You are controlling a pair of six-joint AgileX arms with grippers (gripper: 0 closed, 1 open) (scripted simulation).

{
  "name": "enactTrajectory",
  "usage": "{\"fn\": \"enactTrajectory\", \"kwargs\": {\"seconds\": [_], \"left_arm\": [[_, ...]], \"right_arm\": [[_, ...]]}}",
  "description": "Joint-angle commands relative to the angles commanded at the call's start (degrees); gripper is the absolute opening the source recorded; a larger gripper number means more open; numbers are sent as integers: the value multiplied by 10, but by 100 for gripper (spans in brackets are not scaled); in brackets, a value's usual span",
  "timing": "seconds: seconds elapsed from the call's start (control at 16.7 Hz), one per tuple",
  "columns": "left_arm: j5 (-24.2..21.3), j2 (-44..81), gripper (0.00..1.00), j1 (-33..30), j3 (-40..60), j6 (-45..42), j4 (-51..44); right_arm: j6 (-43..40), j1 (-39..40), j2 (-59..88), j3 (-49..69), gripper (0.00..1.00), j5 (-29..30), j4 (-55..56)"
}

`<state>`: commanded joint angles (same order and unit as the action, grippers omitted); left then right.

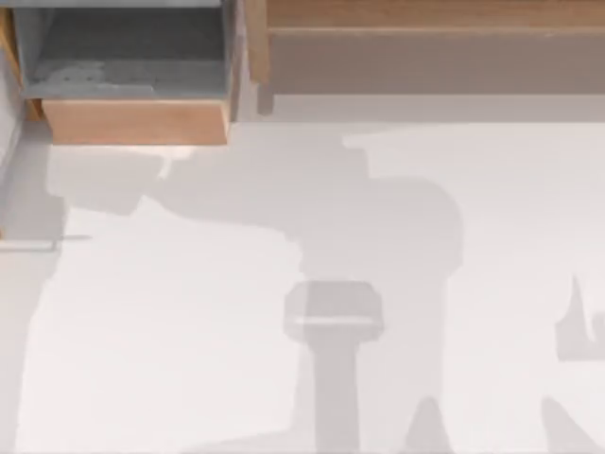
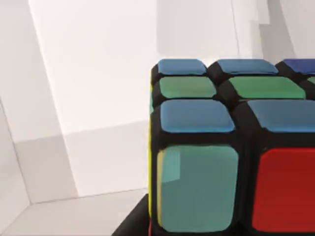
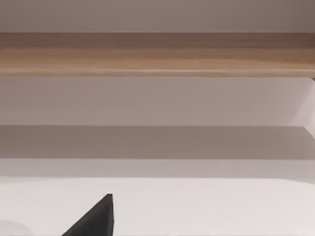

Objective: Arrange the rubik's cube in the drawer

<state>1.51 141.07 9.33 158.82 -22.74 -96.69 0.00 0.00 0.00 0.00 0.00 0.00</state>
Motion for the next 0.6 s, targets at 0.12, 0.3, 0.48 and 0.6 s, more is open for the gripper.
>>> {"fn": "enactTrajectory", "kwargs": {"seconds": [0.12,0.3,0.48,0.6], "left_arm": [[-9,51,0,44,35,7,-1],[-21,128,0,83,67,15,0],[-26,173,0,96,75,19,-7],[-26,177,0,97,75,19,-8]], "right_arm": [[0,0,0,0,100,0,0],[0,0,0,0,100,0,0],[0,0,0,0,100,0,0],[0,0,0,0,100,0,0]]}}
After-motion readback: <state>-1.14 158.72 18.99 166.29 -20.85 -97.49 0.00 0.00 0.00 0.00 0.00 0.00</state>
